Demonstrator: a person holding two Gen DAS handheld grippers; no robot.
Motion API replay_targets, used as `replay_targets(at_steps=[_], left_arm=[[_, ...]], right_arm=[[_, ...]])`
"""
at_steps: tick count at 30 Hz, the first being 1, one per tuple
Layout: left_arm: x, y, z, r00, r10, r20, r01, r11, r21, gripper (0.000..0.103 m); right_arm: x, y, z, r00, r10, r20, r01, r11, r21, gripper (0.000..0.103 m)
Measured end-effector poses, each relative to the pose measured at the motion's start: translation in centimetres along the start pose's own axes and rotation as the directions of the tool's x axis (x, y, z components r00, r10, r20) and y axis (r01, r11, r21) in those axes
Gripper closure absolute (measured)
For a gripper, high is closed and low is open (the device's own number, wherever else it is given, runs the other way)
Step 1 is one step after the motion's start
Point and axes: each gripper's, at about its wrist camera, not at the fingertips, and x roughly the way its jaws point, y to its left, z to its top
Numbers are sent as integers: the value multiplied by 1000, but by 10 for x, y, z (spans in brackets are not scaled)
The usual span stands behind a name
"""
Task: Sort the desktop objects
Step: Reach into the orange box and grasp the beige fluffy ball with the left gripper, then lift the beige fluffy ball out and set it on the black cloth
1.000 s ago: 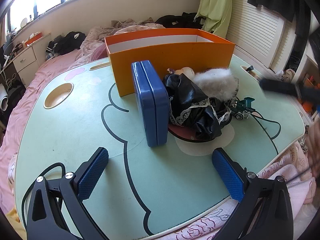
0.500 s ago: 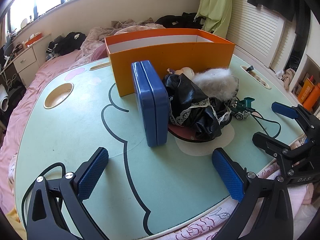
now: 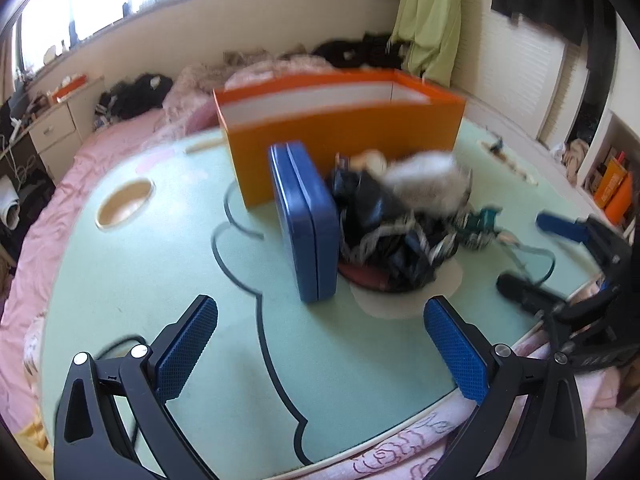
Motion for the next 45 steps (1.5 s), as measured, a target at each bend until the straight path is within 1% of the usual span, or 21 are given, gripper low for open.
replay_targets(at_steps=[2, 6, 8, 9, 10, 12, 13, 14, 16, 19, 23, 26, 27, 29, 31, 32, 33, 34, 39, 43, 45], left_arm=[[-10, 0, 11, 998, 14, 54, -13, 1000, -10, 0], [-31, -6, 59, 991, -24, 134, 17, 998, 57, 0], [-34, -9, 83, 988, -107, 113, 100, 993, 70, 0], [-32, -13, 103, 977, -201, 72, 196, 978, 65, 1], [-29, -15, 115, 966, -252, 54, 249, 967, 57, 3], [-18, -22, 142, 946, -325, 8, 325, 945, 42, 11], [-8, -27, 156, 939, -344, -18, 344, 938, 34, 21], [2, -31, 168, 936, -350, -37, 351, 936, 27, 32], [33, -43, 191, 936, -341, -90, 342, 940, -3, 41], [87, -54, 211, 931, -301, -206, 299, 953, -40, 41], [136, -72, 214, 939, -187, -289, 197, 980, 6, 44], [166, -76, 213, 919, -179, -351, 188, 982, -9, 62], [177, -75, 211, 904, -197, -380, 200, 979, -30, 65], [187, -72, 210, 891, -239, -387, 227, 971, -78, 68], [195, -69, 211, 860, -309, -406, 280, 951, -129, 68], [195, -70, 210, 857, -319, -404, 291, 948, -132, 70], [193, -68, 208, 856, -333, -396, 305, 943, -133, 73], [192, -67, 206, 855, -334, -398, 309, 943, -127, 86], [178, -53, 200, 872, -324, -367, 309, 946, -103, 90], [144, -35, 205, 915, -319, -248, 310, 948, -79, 90], [115, -30, 205, 928, -325, -182, 320, 946, -53, 90]], right_arm=[[0, 0, 0, 1000, 0, 0, 0, 1000, 0, 0], [0, 0, 0, 1000, 0, 0, 0, 1000, 0, 0], [0, 1, 0, 1000, 0, 0, 0, 1000, 0, 0], [0, 0, 0, 1000, 0, 0, 0, 1000, 0, 0], [0, 0, 0, 1000, 0, 0, 0, 1000, 0, 0], [0, 0, 0, 1000, 0, 0, 0, 1000, 0, 0], [0, 1, 0, 1000, 0, 0, 0, 1000, 0, 0], [0, 1, 0, 1000, 0, 0, 0, 1000, 0, 0], [0, 1, 0, 1000, 0, 1, 0, 1000, 0, 0], [0, 1, 0, 1000, 0, 0, 0, 1000, 0, 0], [0, 1, 0, 1000, 0, 2, 0, 1000, 0, 0], [1, 2, 0, 1000, 0, 2, 0, 1000, 0, 0], [1, 1, 0, 1000, -1, 2, 1, 1000, 0, 0], [1, 1, 0, 1000, 0, -1, 0, 1000, 1, 0], [2, 2, 2, 1000, 0, 1, 0, 1000, 2, 0], [2, 2, 3, 1000, 0, 1, 0, 1000, 1, 0], [3, 3, 4, 1000, 1, 1, -1, 1000, 1, 0], [3, 3, 4, 1000, 1, 2, -1, 1000, 1, 0], [3, 3, 3, 1000, 0, 1, 0, 1000, 2, 0], [3, 3, 3, 1000, 0, 1, 0, 1000, 2, 0], [3, 3, 3, 1000, 0, 1, 0, 1000, 2, 0]])
